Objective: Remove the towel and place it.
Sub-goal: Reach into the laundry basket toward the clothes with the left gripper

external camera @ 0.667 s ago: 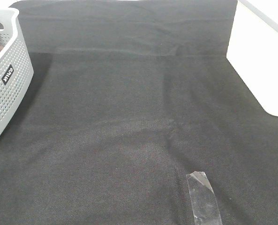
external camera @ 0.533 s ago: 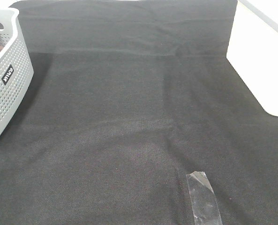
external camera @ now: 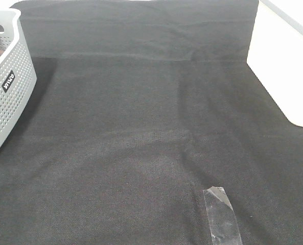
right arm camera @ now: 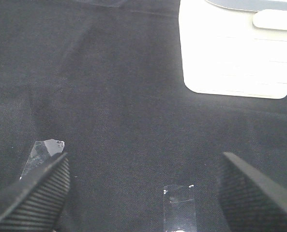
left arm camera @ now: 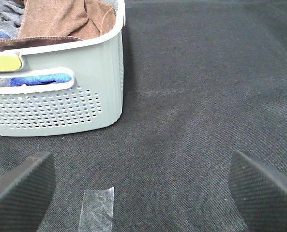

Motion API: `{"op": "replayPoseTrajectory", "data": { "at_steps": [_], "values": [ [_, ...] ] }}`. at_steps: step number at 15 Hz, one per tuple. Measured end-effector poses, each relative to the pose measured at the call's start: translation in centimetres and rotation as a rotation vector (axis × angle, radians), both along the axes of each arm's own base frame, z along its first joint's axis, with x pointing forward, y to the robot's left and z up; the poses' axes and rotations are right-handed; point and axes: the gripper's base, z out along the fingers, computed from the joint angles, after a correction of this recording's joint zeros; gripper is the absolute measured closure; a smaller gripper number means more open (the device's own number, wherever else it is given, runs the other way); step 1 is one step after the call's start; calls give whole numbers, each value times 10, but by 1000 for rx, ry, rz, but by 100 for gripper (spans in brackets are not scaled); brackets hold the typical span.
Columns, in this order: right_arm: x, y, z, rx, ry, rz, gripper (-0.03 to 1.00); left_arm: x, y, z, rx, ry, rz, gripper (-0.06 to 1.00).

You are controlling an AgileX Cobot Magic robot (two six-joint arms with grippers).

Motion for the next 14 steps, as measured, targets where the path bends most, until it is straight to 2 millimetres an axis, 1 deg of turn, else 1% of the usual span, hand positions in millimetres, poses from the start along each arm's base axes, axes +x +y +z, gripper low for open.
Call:
{"op": "replayPoseTrajectory", "data": {
  "at_steps": [13,14],
  "values": [
    [0,0,0,1,2,1,21,0,0,0,0,0,0,4],
    [0,0,0,1,3,1,20,0,0,0,0,0,0,4]
  ]
}}
